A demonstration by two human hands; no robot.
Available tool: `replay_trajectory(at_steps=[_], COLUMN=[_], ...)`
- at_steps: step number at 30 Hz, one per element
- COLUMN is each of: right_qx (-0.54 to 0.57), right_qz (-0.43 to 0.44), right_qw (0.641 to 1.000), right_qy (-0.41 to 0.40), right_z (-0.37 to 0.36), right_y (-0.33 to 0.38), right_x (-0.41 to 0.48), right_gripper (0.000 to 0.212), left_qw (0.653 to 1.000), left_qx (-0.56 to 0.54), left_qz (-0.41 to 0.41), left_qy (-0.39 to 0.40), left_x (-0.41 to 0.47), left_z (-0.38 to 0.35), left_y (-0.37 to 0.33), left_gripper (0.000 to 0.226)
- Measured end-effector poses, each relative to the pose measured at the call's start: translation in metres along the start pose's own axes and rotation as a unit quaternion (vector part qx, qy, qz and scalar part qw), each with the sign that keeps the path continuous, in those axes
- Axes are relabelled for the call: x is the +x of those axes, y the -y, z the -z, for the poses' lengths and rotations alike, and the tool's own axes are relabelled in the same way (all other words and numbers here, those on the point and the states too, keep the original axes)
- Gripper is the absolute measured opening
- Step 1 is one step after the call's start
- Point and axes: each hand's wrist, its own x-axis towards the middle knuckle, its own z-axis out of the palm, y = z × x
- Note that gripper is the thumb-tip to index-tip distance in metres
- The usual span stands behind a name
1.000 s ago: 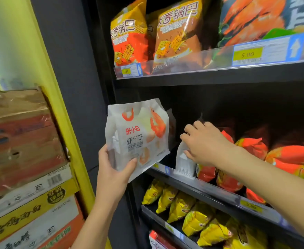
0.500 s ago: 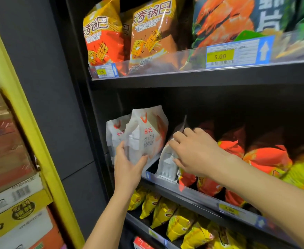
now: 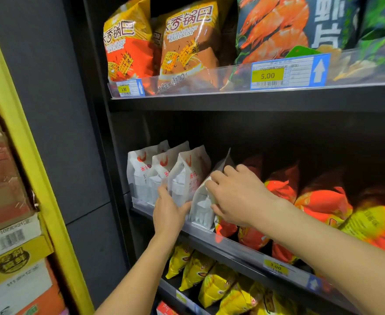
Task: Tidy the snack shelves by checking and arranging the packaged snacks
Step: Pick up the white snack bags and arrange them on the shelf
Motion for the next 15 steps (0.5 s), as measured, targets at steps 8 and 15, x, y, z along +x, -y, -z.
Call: replay_trajectory(at_steps=[8,15], right_qx=[0.003,0.001], right_qz=[0.008,0.013], right_qw=[1.000,1.000], right_qy=[-0.010,-0.018], right_z=[0.000,0.003], right_y=[0.001,0.001], right_x=[0.001,0.008], right_gripper=[0.053,0.052], left_qw=[0.999,0.985], left_qx=[-0.018,-0.095], left_qz=[0.012,-0.088], left_qy=[0.035,-0.112], left_x=[0.004,-0.030], left_z=[0.005,0.016], left_y=[0.002,-0.017], left_gripper=[0.097,0.062])
